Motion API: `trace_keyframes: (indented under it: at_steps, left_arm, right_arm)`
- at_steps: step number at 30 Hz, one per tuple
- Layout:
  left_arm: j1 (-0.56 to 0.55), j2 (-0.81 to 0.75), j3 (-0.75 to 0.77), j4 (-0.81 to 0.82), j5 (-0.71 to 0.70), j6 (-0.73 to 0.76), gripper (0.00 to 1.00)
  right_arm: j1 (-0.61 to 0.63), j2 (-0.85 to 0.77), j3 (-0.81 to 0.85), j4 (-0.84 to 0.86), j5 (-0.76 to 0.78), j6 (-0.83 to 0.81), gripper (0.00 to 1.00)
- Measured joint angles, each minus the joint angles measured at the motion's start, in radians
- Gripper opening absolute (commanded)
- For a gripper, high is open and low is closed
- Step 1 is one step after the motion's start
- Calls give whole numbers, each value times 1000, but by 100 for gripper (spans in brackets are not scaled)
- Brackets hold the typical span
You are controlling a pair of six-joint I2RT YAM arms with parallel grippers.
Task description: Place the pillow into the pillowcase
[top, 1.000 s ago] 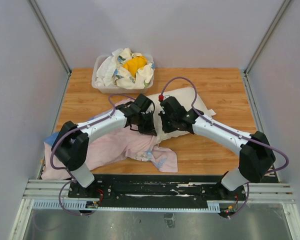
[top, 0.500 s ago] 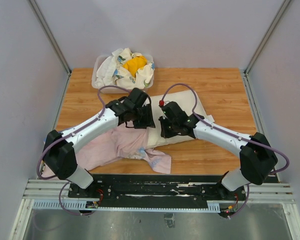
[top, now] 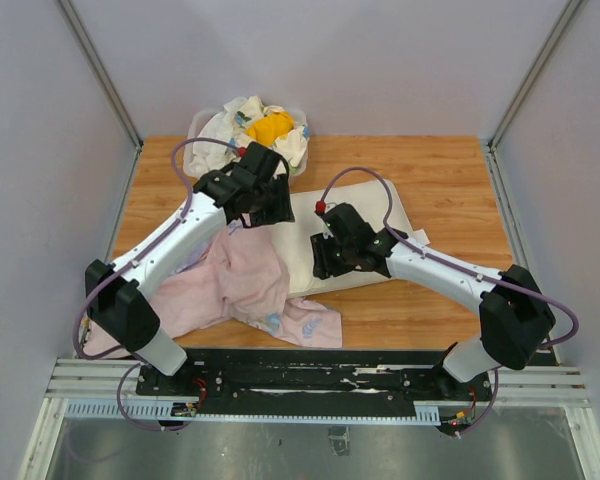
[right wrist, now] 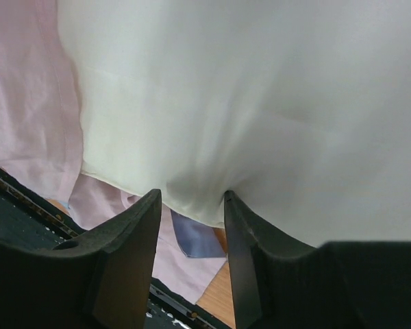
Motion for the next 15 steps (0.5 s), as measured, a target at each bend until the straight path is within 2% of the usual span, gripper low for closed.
trace_keyframes:
  at_steps: [5, 15]
  left_arm:
    - [43, 57, 50, -23, -31, 39, 55]
    - [159, 319, 134, -31, -153, 100, 57]
  right_arm:
    - [0, 0, 8, -4, 1, -9, 48]
    - [-7, -1, 82, -16, 3, -31, 52]
